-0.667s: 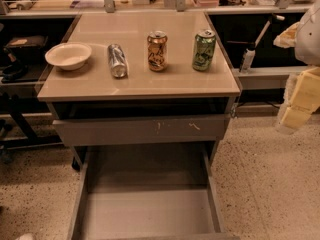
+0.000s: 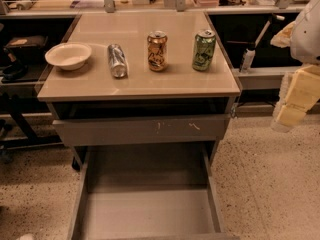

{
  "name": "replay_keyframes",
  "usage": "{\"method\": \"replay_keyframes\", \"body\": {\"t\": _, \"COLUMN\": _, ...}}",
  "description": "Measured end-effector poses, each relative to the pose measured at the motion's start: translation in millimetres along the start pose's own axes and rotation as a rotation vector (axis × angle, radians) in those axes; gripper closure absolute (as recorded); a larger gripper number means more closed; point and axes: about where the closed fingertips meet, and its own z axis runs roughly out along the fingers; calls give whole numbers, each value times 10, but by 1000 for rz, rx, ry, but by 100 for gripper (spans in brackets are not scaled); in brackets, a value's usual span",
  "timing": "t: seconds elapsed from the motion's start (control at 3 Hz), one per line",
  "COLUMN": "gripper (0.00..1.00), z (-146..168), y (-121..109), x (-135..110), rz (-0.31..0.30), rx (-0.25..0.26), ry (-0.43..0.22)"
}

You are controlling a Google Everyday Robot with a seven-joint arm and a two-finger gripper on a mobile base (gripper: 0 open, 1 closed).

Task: Place redbull can into middle drawer

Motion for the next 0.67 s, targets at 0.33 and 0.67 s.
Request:
{"method": "replay_keyframes", "body": {"t": 0.33, "gripper": 0, "z": 118, "y": -104, "x": -348, "rz": -16, "rx": -24, "ry": 7}}
{"method": "replay_keyframes", "body": {"t": 0.67, "gripper": 0, "z": 198, "y": -76, "x": -686, "rz": -99, "rx": -83, "ry": -2}}
